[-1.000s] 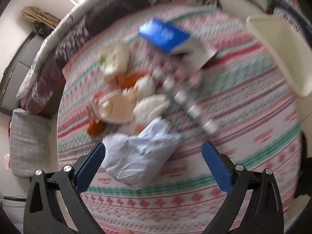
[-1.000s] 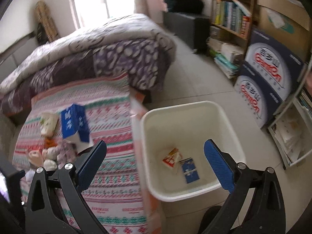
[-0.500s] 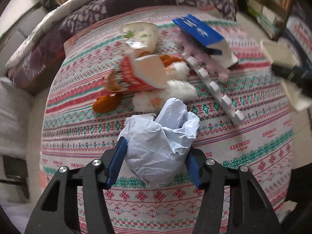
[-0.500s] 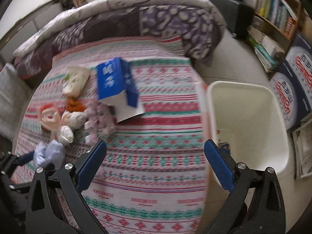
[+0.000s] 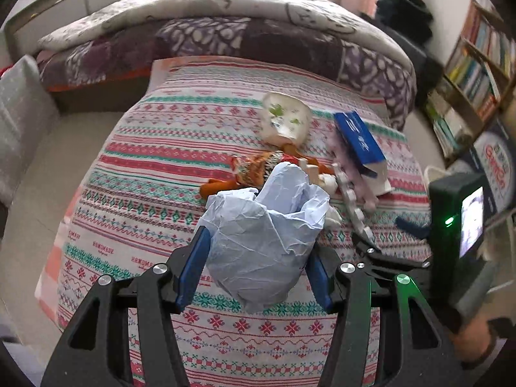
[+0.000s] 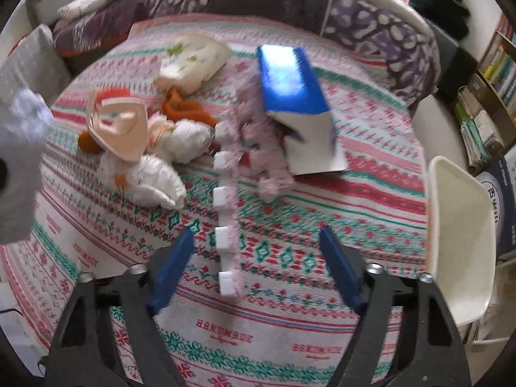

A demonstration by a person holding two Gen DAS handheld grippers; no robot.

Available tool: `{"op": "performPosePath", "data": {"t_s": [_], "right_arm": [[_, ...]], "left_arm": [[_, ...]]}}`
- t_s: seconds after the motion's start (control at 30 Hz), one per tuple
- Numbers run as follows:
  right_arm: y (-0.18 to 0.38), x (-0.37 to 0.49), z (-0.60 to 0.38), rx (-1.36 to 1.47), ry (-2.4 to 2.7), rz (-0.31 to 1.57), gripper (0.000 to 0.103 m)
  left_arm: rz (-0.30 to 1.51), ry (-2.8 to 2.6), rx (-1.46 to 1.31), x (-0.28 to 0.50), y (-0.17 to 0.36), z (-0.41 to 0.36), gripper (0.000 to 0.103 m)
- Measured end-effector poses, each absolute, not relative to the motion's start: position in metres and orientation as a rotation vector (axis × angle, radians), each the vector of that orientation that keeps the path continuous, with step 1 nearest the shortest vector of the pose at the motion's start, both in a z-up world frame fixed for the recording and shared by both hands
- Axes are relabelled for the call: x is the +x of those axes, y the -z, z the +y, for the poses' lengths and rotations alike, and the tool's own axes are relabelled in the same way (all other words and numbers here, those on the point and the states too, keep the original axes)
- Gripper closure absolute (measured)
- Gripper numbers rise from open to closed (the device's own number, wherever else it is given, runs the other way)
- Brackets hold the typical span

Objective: Collect trash
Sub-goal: 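Grasp the white plastic strip with the right tool and lift it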

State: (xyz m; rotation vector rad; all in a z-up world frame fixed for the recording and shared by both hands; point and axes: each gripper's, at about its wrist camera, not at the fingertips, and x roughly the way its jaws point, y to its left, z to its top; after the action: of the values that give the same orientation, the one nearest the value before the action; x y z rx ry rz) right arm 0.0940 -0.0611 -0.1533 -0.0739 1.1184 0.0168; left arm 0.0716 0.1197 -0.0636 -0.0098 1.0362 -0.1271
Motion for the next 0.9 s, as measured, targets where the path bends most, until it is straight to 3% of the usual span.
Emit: {"op": "performPosePath", "data": {"t_s": [0.1, 0.13, 0.17, 0.33, 0.57, 0.9], "right_arm": [[0.164, 0.098, -0.06, -0.056, -0.03, 1.153, 0.062], [0.162, 0.098, -0.059, -0.055, -0.028, 1.134, 0.09], [0.161, 0.099, -0.056, -0.068, -0.026, 1.131, 0.093], [0.142, 0.095, -0.06, 0.018, -0.05, 1.078, 0.094], [0.082, 0.08, -0.074, 0.145, -0.088, 0.867, 0.094], [0.048, 0.061, -0.097, 0.157, 0.009, 0.681, 0.094]], "left_arm": [[1.038, 0.108, -0.039, 0.073, 0.065, 0.127, 0.047], [1.037, 0.105, -0.045, 0.073, 0.065, 0.128, 0.047], [1.033, 0.099, -0.052, 0.074, 0.065, 0.129, 0.047], [0.996, 0.088, -0.079, 0.073, 0.061, 0.131, 0.047], [0.874, 0.043, -0.085, 0.067, 0.041, 0.124, 0.047], [0.663, -0.082, 0.001, 0.05, 0.015, 0.096, 0.046]]}}
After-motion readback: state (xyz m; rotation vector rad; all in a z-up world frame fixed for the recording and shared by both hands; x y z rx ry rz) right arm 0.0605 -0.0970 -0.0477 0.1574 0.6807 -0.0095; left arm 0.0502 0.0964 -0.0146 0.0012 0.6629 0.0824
